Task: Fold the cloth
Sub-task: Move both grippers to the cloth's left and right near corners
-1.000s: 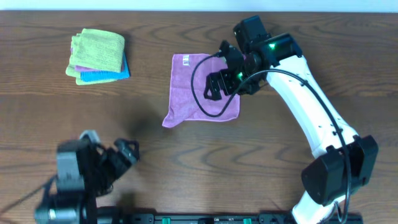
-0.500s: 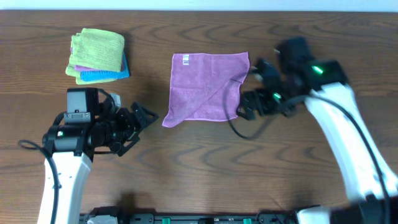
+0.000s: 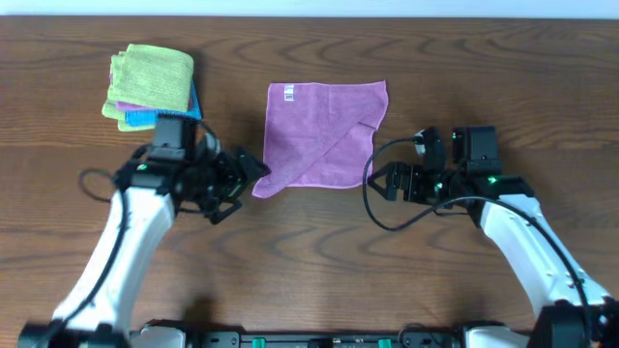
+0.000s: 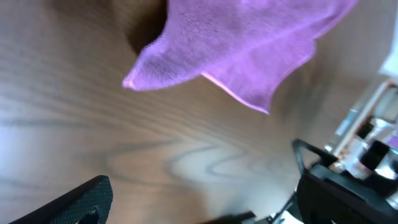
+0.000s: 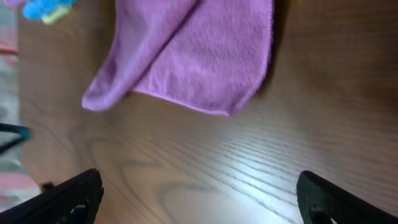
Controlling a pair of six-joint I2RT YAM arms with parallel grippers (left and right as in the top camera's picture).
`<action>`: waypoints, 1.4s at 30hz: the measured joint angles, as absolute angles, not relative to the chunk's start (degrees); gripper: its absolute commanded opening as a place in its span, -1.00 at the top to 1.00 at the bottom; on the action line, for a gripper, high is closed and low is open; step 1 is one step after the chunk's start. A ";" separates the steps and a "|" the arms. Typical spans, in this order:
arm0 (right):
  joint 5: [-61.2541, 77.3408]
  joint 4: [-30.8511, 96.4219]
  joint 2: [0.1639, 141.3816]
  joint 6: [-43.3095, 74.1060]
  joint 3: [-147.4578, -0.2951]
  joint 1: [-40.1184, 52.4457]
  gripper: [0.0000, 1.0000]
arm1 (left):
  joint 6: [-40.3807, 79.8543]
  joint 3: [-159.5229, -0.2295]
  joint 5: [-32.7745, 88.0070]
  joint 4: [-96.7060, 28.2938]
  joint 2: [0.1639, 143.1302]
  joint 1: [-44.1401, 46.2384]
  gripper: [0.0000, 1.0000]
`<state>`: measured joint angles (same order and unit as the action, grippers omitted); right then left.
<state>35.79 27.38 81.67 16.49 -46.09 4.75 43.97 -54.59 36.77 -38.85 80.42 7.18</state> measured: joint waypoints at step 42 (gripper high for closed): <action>34.37 14.46 93.17 32.84 -45.89 15.18 -0.97 | 57.17 -54.68 31.66 -20.32 103.85 11.11 0.88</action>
<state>34.37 14.46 93.17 32.84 -45.89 15.18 57.17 -54.68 31.66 -20.32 103.85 11.11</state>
